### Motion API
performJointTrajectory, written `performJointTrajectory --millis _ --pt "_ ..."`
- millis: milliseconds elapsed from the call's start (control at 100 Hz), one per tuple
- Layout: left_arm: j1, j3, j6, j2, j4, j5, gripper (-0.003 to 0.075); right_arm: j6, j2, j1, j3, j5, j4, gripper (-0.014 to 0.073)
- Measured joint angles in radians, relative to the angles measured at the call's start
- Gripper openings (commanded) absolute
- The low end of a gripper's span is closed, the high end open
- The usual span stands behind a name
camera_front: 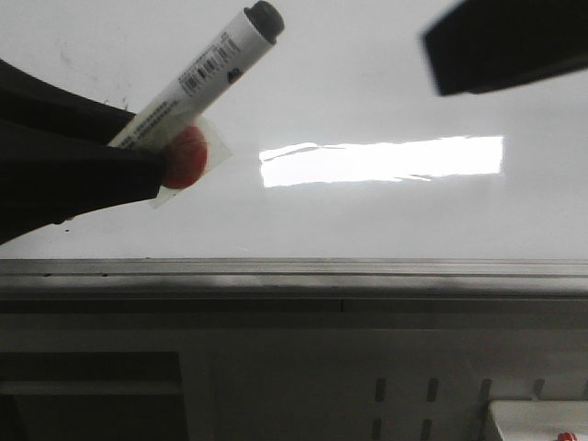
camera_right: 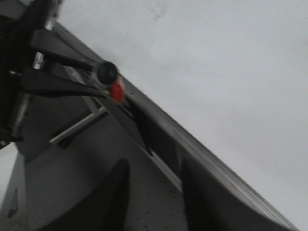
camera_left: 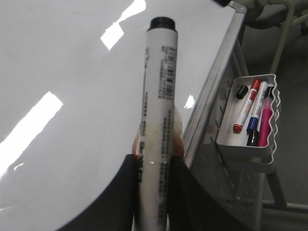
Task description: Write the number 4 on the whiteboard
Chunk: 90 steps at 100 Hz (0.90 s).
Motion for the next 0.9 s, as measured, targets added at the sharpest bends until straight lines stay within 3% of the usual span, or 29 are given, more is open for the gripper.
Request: performJointTrajectory --millis 140,350,420,520,530,600,770,820,900 --pt "0.0 0.0 0.0 0.0 0.014 -0.015 -0.002 -0.004 0.165 0.092 -0.103 -0.035 -0.001 0.0394" --pt "0.0 0.0 0.0 0.0 0.017 -0.017 -0.002 -0.025 0.351 0.132 -0.223 -0.07 -0.003 0.0313" --pt "0.0 0.0 0.0 0.0 0.017 -0.017 -0.002 -0.027 0.383 0.133 -0.25 -0.076 -0.005 0.0205" --pt "0.0 0.0 0.0 -0.002 0.019 -0.018 -0.0016 -0.027 0.397 0.132 -0.261 -0.076 -0.012 -0.0076" --pt "0.0 0.0 0.0 -0.002 0.019 -0.018 -0.0015 -0.027 0.396 0.132 -0.262 -0.076 -0.012 -0.007" --pt "0.0 0.002 0.012 -0.002 0.019 -0.016 0.0047 -0.027 0.396 0.129 -0.265 -0.067 -0.009 -0.0064" --pt "0.0 0.004 0.012 -0.007 -0.092 -0.007 0.0367 -0.029 0.396 0.117 -0.269 -0.084 -0.023 -0.0064" --pt "0.0 0.004 0.012 -0.019 -0.158 0.012 0.0413 -0.029 0.396 0.11 -0.271 -0.104 -0.038 -0.0064" --pt "0.0 0.008 0.012 -0.054 -0.257 0.055 0.0421 -0.029 0.402 0.086 -0.287 -0.107 -0.062 -0.0064"
